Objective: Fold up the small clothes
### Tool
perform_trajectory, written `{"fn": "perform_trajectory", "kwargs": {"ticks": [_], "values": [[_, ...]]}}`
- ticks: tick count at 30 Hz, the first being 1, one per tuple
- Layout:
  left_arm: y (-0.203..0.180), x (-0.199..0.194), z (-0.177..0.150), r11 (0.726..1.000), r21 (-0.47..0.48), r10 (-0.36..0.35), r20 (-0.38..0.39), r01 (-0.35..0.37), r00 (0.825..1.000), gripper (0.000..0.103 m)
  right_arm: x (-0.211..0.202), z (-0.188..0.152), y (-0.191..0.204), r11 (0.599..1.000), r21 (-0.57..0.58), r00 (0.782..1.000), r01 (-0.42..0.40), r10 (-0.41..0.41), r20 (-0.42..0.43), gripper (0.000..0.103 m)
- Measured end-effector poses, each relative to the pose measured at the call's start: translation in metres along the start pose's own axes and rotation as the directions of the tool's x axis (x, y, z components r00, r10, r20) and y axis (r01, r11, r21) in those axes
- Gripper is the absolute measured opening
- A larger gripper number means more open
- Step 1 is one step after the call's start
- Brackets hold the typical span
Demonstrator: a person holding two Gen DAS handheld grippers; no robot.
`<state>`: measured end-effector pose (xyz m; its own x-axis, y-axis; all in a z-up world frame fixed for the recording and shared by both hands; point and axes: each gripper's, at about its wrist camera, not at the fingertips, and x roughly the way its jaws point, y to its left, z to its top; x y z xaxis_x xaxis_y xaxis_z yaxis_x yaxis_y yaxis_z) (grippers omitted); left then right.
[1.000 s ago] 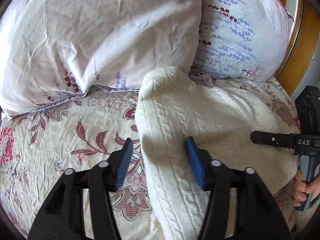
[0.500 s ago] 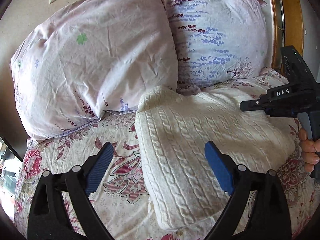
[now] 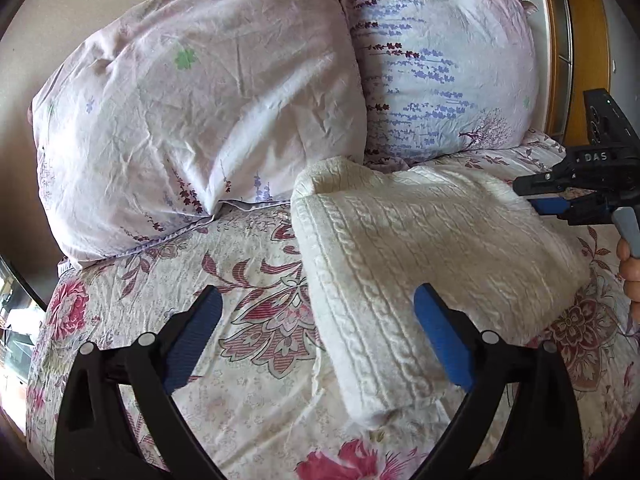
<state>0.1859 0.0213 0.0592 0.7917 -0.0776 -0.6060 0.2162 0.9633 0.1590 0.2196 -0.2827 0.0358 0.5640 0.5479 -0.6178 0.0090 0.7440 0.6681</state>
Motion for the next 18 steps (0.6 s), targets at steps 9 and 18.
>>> {"fn": "perform_trajectory", "kwargs": {"ticks": [9, 18], "values": [[-0.009, -0.01, -0.043, 0.993, 0.115, -0.033, -0.031, 0.037, 0.999, 0.097, 0.005, -0.047, 0.014, 0.995, -0.098, 0.996, 0.019, -0.027, -0.081, 0.027], [0.019, 0.022, -0.04, 0.997, -0.061, 0.032, -0.171, -0.043, 0.985, 0.096, -0.002, -0.057, 0.008, 0.992, -0.056, 0.993, 0.112, -0.113, -0.014, 0.02]]}}
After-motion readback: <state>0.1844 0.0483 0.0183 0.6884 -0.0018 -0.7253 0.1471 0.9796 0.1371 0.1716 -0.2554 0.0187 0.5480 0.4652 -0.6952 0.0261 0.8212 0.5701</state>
